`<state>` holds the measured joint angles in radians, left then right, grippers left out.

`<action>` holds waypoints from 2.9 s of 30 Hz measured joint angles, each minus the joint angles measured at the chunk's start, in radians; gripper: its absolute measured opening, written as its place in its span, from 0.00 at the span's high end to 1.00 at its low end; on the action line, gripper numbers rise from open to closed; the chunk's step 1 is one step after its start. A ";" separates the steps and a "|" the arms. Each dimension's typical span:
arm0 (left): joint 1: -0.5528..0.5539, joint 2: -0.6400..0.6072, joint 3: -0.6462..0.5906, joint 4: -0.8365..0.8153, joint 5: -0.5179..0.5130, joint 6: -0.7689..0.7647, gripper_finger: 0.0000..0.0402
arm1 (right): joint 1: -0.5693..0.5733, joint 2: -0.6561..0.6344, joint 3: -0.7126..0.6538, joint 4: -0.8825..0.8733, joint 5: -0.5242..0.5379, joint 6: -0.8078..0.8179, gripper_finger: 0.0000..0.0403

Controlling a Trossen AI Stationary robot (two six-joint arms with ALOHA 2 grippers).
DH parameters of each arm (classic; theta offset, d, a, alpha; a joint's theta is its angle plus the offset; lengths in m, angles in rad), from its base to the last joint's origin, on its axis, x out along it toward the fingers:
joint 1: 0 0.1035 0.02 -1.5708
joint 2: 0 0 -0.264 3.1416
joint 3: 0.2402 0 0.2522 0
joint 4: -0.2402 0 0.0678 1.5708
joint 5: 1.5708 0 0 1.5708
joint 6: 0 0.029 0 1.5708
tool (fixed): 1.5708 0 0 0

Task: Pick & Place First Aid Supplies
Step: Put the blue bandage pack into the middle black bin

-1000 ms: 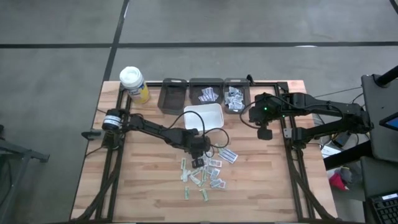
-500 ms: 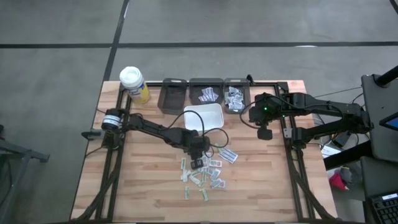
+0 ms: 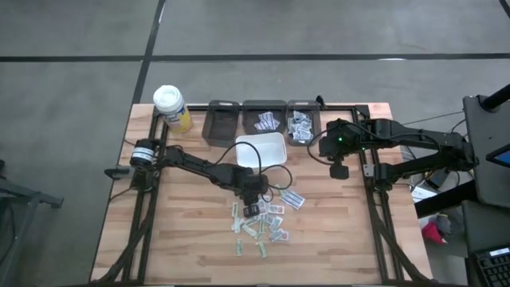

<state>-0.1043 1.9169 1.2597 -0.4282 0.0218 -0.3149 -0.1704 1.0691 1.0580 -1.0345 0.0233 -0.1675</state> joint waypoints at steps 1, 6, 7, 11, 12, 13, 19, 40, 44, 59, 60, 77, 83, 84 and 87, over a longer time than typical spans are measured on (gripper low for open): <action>0.000 0.000 -0.002 0.001 -0.001 0.000 0.84 | 0.000 0.000 0.000 0.000 0.000 0.003 0.98; 0.008 -0.004 -0.004 0.002 -0.003 -0.012 0.84 | 0.000 0.000 0.000 0.000 0.000 0.003 0.98; 0.010 -0.004 -0.004 0.002 -0.003 -0.013 0.84 | 0.000 0.000 0.000 0.000 0.000 0.003 0.98; 0.016 -0.008 -0.003 0.002 -0.003 -0.016 0.84 | 0.000 0.000 0.000 0.000 0.000 0.003 0.98; 0.016 -0.009 -0.003 0.005 -0.003 -0.019 0.84 | 0.000 0.000 0.000 0.000 0.000 0.003 0.98; 0.016 -0.010 -0.003 0.009 -0.004 -0.020 0.83 | 0.000 0.000 0.000 0.000 0.000 0.003 0.98; 0.016 -0.012 -0.003 0.010 -0.004 -0.036 0.73 | 0.000 0.000 0.000 0.001 0.000 0.003 0.98; 0.020 -0.009 -0.014 0.010 -0.034 -0.027 0.63 | 0.000 0.000 0.000 0.001 0.000 0.012 0.98; 0.020 -0.008 -0.025 0.008 -0.034 -0.028 0.63 | 0.000 0.000 0.000 0.001 0.000 0.011 0.98; 0.022 0.028 -0.023 0.038 -0.050 -0.048 0.66 | 0.000 0.000 0.000 0.001 0.000 0.011 0.98; 0.022 0.028 -0.023 0.038 -0.050 -0.051 0.67 | 0.000 0.000 0.000 0.002 0.000 0.011 0.98; 0.021 0.022 -0.013 0.053 -0.030 -0.077 0.99 | 0.000 0.000 0.000 0.002 0.000 0.011 0.98; 0.021 -0.003 -0.010 0.046 -0.034 -0.078 1.00 | 0.000 0.000 0.000 0.002 0.000 0.011 0.98; 0.021 -0.011 -0.006 0.045 -0.039 -0.079 1.00 | 0.000 0.000 0.000 0.002 0.000 0.011 0.98; 0.021 -0.029 0.001 0.036 -0.061 -0.080 1.00 | 0.000 0.000 0.000 0.002 0.000 0.011 0.98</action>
<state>-0.0833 1.8882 1.2609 -0.3923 -0.0394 -0.3944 -0.1704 1.0691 1.0580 -1.0321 0.0234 -0.1570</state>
